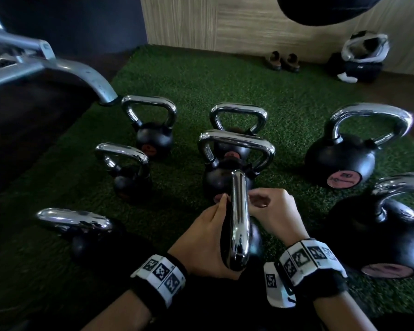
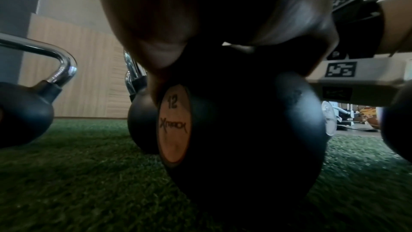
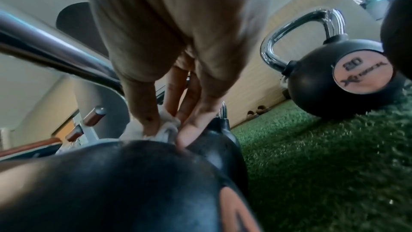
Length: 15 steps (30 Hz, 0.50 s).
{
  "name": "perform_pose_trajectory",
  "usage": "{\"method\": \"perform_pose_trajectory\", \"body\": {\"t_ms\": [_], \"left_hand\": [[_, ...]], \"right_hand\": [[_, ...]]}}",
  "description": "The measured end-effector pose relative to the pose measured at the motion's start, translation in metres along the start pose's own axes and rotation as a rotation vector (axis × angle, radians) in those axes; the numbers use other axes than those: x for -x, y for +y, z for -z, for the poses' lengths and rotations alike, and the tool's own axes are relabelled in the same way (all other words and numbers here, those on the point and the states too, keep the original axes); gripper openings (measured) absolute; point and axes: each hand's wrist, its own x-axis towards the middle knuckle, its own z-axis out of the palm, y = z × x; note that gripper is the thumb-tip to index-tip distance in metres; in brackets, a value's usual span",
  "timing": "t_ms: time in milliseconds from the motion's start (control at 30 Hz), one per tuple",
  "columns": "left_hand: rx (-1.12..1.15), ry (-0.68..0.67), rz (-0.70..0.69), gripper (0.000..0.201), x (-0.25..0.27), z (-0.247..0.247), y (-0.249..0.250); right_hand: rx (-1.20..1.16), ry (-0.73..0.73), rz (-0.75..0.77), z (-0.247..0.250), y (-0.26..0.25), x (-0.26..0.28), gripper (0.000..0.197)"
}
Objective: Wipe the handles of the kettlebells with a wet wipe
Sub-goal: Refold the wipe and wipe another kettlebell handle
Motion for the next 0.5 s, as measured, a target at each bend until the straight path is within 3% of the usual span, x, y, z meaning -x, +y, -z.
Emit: {"method": "perform_pose_trajectory", "body": {"t_ms": [133, 300, 500], "left_hand": [[0.011, -0.054, -0.024, 0.138, -0.003, 0.013, 0.000], [-0.023, -0.102, 0.004, 0.140, -0.010, 0.017, -0.005], [-0.006, -0.149, 0.002, 0.136, -0.015, 0.024, -0.002]], "right_hand": [[-0.127, 0.001, -0.082, -0.004, 0.003, -0.002, 0.016], [-0.261, 0.173, 0.013, -0.004, -0.008, -0.010, 0.020], [-0.111, 0.089, 0.025, 0.003, -0.009, -0.014, 0.023]]}}
